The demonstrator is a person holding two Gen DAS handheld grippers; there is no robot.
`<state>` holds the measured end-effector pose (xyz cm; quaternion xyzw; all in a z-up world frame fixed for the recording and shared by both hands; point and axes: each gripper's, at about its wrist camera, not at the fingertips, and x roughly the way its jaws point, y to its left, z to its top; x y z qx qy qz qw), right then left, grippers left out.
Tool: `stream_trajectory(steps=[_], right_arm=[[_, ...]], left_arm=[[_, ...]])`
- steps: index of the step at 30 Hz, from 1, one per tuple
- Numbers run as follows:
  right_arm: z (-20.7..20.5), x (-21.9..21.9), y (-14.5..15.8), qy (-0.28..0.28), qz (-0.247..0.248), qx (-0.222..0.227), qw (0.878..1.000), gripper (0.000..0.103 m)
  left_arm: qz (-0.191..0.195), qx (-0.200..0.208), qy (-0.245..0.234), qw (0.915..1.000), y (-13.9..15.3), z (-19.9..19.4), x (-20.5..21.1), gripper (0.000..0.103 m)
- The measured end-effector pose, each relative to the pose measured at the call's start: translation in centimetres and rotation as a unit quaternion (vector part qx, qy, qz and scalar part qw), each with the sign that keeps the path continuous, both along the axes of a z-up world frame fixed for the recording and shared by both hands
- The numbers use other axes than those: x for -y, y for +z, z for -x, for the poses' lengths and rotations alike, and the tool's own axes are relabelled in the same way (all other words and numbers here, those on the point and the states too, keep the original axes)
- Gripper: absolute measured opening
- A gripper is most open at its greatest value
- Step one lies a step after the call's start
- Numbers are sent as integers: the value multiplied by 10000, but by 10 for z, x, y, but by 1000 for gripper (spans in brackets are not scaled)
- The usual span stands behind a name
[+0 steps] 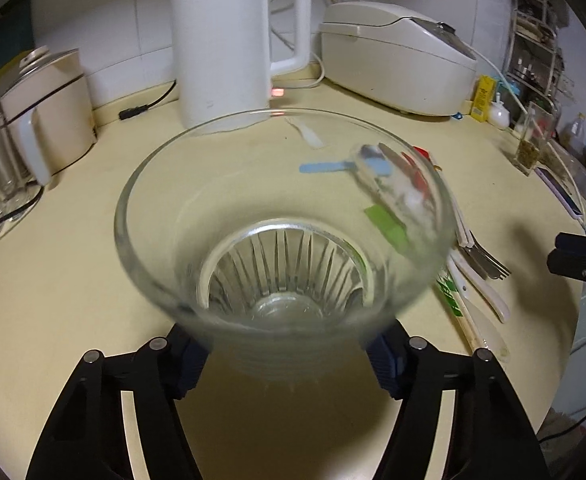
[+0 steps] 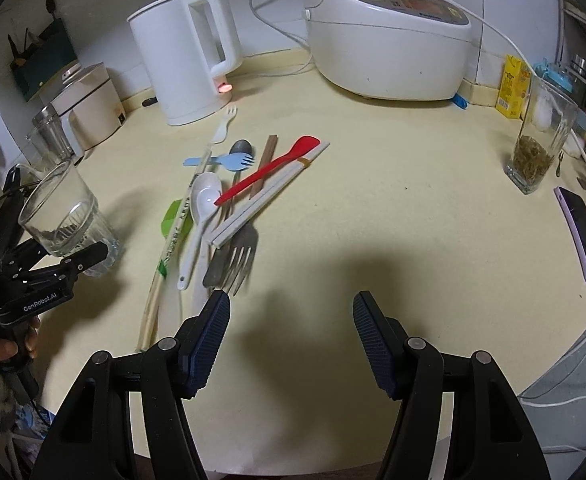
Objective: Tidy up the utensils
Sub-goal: 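Grasp the clear glass tumbler with the left gripper and lift it, then grasp the white plastic fork with the right gripper while the left gripper holds the tumbler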
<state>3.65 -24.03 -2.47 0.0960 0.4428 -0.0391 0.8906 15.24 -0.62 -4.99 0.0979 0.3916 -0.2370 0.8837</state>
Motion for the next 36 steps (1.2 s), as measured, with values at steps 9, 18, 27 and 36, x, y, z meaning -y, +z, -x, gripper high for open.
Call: stream_trajectory(steps=[9,18,27,36], right_arm=[[-10,-3,-4,114,-54,-78,9999,65],[-25,-7,-1,450,-298,-26,9985,57],[-125,-17,35,1016,-106,201,9946,57],[-283,-55,-2,1041,271,-500,9929,54]], left_arm=[[163,-42,-757,9970,-1,-16,-2,70],[154,-43,-1013,9947,-2,-16,-11,70],[129,-38,-937,9955,-2,-12,-19,70],[139,-45,-856,9962,-1,-10,-21,70]])
